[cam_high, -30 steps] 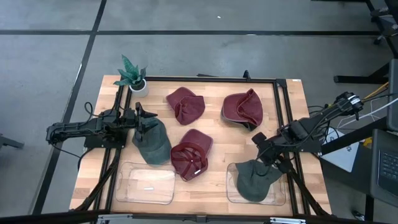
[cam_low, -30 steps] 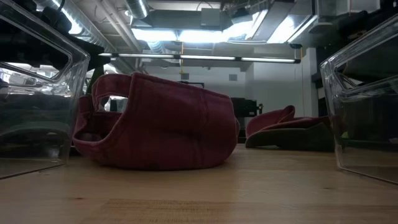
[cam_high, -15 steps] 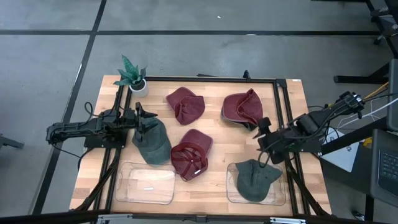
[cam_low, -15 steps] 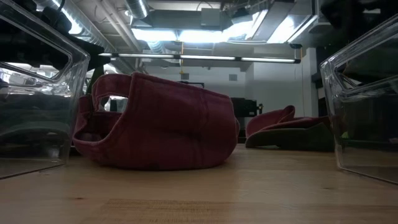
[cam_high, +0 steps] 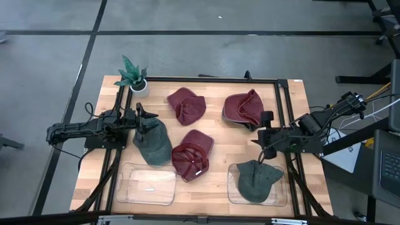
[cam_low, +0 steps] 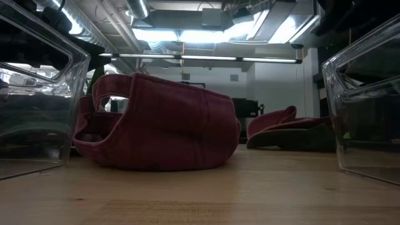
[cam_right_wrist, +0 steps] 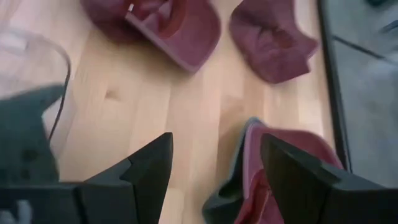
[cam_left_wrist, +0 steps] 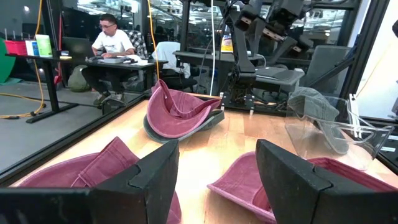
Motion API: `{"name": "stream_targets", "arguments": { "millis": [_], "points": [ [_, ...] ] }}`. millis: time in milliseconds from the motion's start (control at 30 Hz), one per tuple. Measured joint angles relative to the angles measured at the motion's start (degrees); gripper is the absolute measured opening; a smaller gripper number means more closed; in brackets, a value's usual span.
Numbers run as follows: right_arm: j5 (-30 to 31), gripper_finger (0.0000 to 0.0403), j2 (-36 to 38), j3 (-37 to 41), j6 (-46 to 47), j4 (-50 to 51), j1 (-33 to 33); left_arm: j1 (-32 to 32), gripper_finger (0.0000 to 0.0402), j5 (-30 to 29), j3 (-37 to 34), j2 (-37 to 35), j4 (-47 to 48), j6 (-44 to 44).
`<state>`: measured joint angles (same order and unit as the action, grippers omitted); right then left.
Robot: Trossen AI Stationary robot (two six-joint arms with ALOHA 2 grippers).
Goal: Pick & Place hat
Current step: Put the bottom red cap into the left transparent bin
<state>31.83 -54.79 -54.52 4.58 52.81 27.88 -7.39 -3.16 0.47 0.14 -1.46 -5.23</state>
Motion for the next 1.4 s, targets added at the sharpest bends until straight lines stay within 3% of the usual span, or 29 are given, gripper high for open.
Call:
{"name": "stream_targets", "arguments": {
  "millis": [233,400,567,800,1033,1400],
  "points": [
    [6.42,0.0239,-2.34,0.00,-3.96,-5.08,0.20,0.00,0.0210,0.00,0.00,0.00,0.00,0.00],
    [6.76,0.0239,-4.69,0.00,-7.33,-10.18,1.53,0.01,0.0210,0.00,0.00,0.00,-0.02,0.00],
    [6.34,0.0239,-7.94,0.00,-17.03,-15.88,2.81,0.00,0.0210,0.00,0.00,0.00,-0.02,0.00],
    [-6.32,0.0239,-13.49,0.00,-30.11,-22.20,2.82,0.00,0.0210,0.00,0.00,0.00,-0.02,0.00],
    [-9.10,0.0239,-18.30,0.00,-40.19,-29.34,0.87,0.01,0.0210,0.01,0.01,0.00,-0.02,-0.01],
    [-17.28,0.0239,-20.15,0.00,-45.75,-31.23,-4.39,0.02,0.0210,0.00,0.00,0.00,0.00,0.00]
  ]
}}
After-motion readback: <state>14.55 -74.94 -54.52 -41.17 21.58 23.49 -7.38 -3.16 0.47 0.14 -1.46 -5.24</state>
